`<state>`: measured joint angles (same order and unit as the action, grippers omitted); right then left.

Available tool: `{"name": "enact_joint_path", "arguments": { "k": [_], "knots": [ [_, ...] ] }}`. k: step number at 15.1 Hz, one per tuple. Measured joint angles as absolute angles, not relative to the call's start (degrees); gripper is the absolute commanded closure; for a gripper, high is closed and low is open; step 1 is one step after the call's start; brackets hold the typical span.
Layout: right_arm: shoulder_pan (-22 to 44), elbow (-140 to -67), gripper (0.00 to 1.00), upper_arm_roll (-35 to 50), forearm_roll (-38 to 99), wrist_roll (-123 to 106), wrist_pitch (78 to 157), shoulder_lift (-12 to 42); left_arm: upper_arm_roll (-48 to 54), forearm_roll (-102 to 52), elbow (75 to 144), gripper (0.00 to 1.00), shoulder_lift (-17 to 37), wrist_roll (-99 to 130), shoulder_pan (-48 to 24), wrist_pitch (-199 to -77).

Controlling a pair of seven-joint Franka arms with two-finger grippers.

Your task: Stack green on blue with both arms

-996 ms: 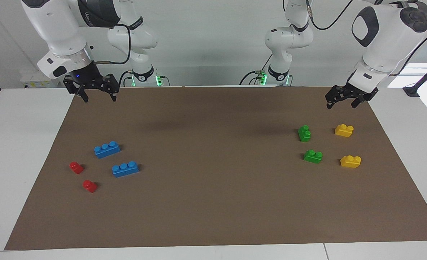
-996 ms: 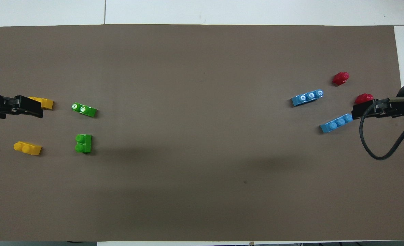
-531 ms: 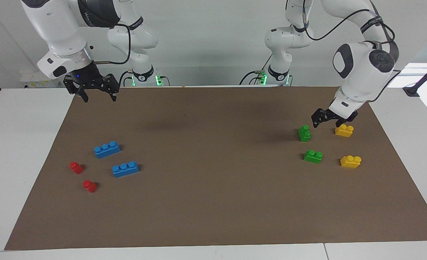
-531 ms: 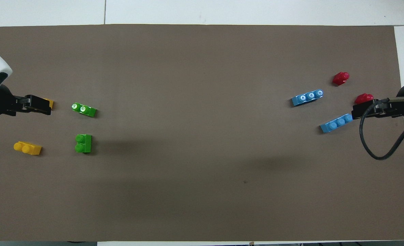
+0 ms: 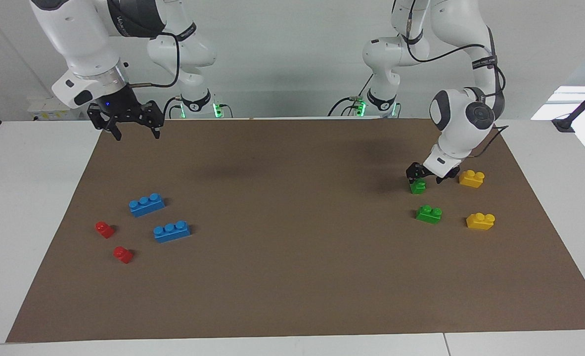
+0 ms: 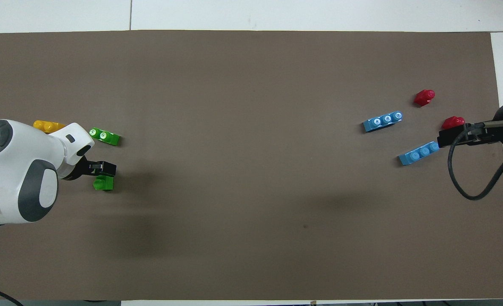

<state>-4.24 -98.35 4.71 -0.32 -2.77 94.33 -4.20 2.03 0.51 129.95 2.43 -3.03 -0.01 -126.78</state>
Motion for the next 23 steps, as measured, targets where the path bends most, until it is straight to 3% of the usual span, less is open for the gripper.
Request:
{"name": "enact_joint_path", "arguments": {
  "k": [1, 3, 6, 8, 10, 14, 23],
  "knots": [
    [-4.8, -98.6, 0.0, 4.6, -0.2, -2.9, 96.9, -3.9, 2.0, 0.5, 131.0, 0.0, 2.4, -3.0, 0.0, -127.9],
    [-6.9, -98.8, 0.0, 4.5, 1.1, -2.8, 100.5, -1.6, 2.1, 0.5, 132.7, 0.1, 2.4, -3.0, 0.0, -129.2],
    [-10.6, -94.9, 0.0, 4.3, 5.3, 2.4, 103.1, 7.1, 2.1, 0.5, 133.2, 0.55, 2.4, -3.0, 0.0, -129.5],
    [-11.2, -91.0, 0.0, 4.1, 7.9, 13.1, 104.1, 13.9, 2.1, 0.5, 133.4, 1.0, 2.4, -3.0, 0.0, -129.4],
    [-10.6, -88.7, 0.0, 4.4, 11.8, 28.1, 105.0, 18.2, 2.1, 0.5, 133.6, 1.0, 2.4, -1.2, 0.0, -129.4],
    [-9.2, -88.0, 0.0, 4.7, 15.0, 52.7, 106.4, 20.3, 2.2, 0.3, 133.1, 1.0, 2.2, 8.9, -0.6, -128.2],
    [-10.4, -89.5, 0.0, 4.5, 21.4, 57.0, 106.6, 26.2, 2.5, -1.9, 118.6, 1.0, -0.4, 47.6, -4.1, -108.5]
  ]
}}
